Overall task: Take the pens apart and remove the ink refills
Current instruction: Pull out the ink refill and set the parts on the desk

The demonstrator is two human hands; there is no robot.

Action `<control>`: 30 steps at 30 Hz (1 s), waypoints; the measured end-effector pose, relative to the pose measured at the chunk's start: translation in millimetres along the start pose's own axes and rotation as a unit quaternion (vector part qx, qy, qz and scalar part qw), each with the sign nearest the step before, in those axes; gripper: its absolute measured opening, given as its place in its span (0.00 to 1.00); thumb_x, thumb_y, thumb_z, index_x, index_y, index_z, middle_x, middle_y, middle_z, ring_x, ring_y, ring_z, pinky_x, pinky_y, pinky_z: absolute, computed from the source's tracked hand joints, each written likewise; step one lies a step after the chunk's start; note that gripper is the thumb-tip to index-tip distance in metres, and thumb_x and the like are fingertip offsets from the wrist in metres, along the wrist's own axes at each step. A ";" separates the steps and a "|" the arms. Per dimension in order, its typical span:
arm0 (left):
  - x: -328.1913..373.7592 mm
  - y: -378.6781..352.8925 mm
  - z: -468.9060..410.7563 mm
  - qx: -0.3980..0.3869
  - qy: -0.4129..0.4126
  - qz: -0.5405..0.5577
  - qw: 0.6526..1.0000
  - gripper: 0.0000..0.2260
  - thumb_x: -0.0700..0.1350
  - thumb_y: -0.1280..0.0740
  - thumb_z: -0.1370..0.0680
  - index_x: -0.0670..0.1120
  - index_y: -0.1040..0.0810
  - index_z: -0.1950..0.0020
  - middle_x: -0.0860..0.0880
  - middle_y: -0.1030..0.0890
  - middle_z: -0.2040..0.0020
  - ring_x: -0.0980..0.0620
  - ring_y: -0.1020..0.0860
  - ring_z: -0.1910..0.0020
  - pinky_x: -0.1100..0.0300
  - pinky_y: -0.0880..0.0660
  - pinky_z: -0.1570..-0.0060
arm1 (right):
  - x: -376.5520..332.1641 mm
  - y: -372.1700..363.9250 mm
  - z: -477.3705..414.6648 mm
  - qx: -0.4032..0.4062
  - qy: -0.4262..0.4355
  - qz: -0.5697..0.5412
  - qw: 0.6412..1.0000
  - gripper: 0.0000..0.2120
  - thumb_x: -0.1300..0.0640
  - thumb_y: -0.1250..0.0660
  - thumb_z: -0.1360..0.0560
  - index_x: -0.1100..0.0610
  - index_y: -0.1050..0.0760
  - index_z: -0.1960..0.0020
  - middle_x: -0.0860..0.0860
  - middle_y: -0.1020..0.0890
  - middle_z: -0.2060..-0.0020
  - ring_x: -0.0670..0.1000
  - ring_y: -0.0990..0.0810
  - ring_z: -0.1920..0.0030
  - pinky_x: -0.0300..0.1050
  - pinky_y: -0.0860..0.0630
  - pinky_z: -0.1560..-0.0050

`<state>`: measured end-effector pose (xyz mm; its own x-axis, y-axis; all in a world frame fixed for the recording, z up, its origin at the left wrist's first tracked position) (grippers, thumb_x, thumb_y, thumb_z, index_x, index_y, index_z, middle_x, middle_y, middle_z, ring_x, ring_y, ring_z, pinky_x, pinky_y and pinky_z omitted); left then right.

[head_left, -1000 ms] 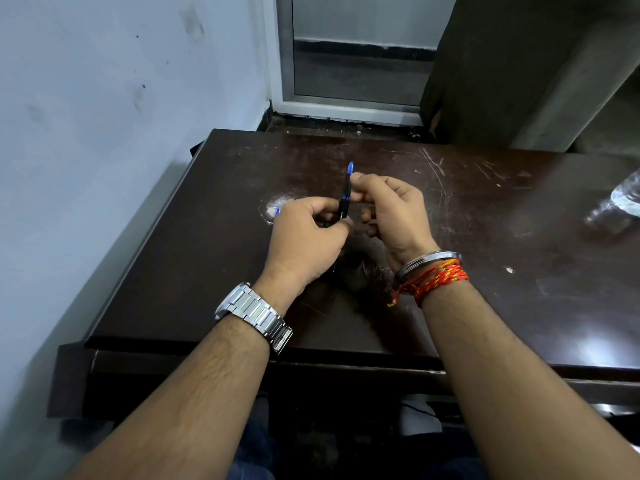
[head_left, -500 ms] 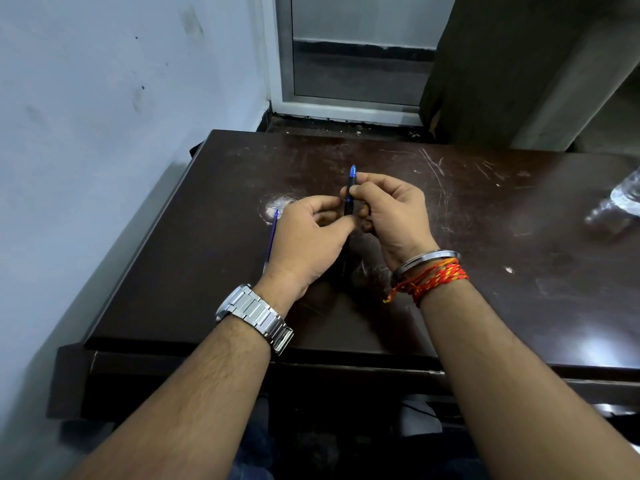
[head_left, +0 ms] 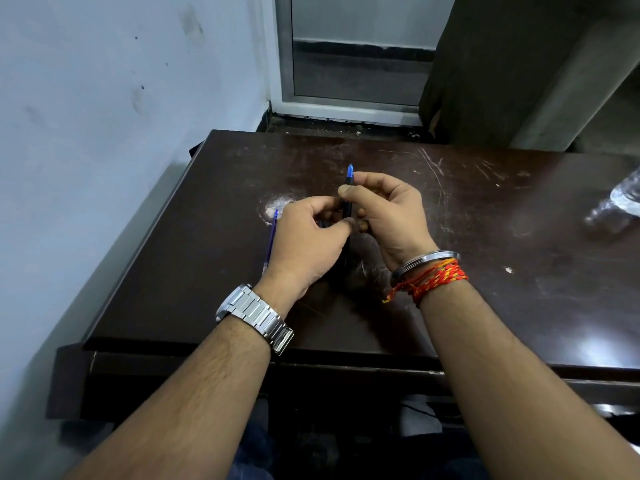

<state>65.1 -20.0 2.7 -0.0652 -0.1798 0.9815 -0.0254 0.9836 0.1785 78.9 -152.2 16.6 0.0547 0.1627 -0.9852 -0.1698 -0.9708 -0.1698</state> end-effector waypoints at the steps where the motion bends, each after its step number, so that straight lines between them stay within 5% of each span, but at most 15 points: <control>1: 0.4 -0.2 0.5 0.000 0.003 -0.002 1.000 0.09 0.42 0.27 0.27 0.50 0.14 0.48 0.56 0.14 0.59 0.54 0.15 0.55 0.48 0.17 0.52 | 0.4 -1.2 0.0 -0.005 -0.003 -0.002 1.000 0.06 0.63 0.25 0.30 0.57 0.18 0.54 0.44 0.18 0.71 0.40 0.23 0.73 0.34 0.28 0.73; 6: 3.3 1.0 1.8 0.003 -0.009 -0.025 1.000 0.09 0.45 0.28 0.28 0.52 0.14 0.49 0.58 0.14 0.59 0.58 0.16 0.56 0.51 0.17 0.52 | 2.8 -1.7 -1.1 -0.006 -0.016 0.001 1.000 0.04 0.64 0.27 0.28 0.57 0.18 0.56 0.54 0.16 0.62 0.44 0.23 0.68 0.36 0.27 0.70; 11: 3.1 0.1 2.0 -0.004 -0.008 -0.024 1.000 0.09 0.46 0.29 0.29 0.54 0.14 0.52 0.57 0.13 0.59 0.54 0.15 0.56 0.50 0.18 0.53 | 1.8 1.6 0.2 0.007 -0.005 -0.006 1.000 0.06 0.63 0.24 0.30 0.59 0.18 0.54 0.47 0.17 0.68 0.40 0.23 0.72 0.32 0.28 0.71; 16: 4.8 0.2 2.3 -0.004 -0.022 -0.035 0.999 0.10 0.44 0.28 0.28 0.52 0.14 0.48 0.58 0.13 0.56 0.61 0.17 0.52 0.55 0.19 0.46 | 4.1 -0.2 3.0 -0.001 -0.036 -0.023 0.999 0.02 0.62 0.26 0.28 0.58 0.17 0.56 0.59 0.19 0.60 0.45 0.27 0.71 0.38 0.29 0.72; 21: 6.7 -0.6 3.6 -0.002 -0.028 -0.037 0.999 0.11 0.40 0.28 0.26 0.50 0.14 0.46 0.57 0.14 0.54 0.61 0.17 0.51 0.56 0.20 0.44 | 2.7 -1.3 6.2 -0.012 -0.040 -0.020 0.999 0.07 0.63 0.29 0.27 0.55 0.16 0.61 0.57 0.15 0.58 0.53 0.23 0.60 0.41 0.25 0.67; 30: 6.5 0.8 3.2 0.003 -0.025 -0.045 0.999 0.11 0.40 0.28 0.26 0.52 0.14 0.48 0.55 0.13 0.54 0.57 0.17 0.50 0.51 0.20 0.44 | 3.1 1.4 5.1 0.000 -0.048 -0.025 0.999 0.06 0.66 0.32 0.26 0.58 0.18 0.56 0.56 0.14 0.59 0.46 0.26 0.67 0.39 0.27 0.70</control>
<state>61.5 -20.4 8.9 -0.1123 -0.2678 0.9569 -0.0387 0.9634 0.2651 73.8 -152.2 13.2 -0.0315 0.2265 -0.9735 -0.1695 -0.9611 -0.2181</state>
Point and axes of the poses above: each hand's wrist, its own z-axis away from the middle knuckle, its own y-axis out of the back of the hand, x = y × z, the point moved 6 cm from there along -z, towards the middle knuckle
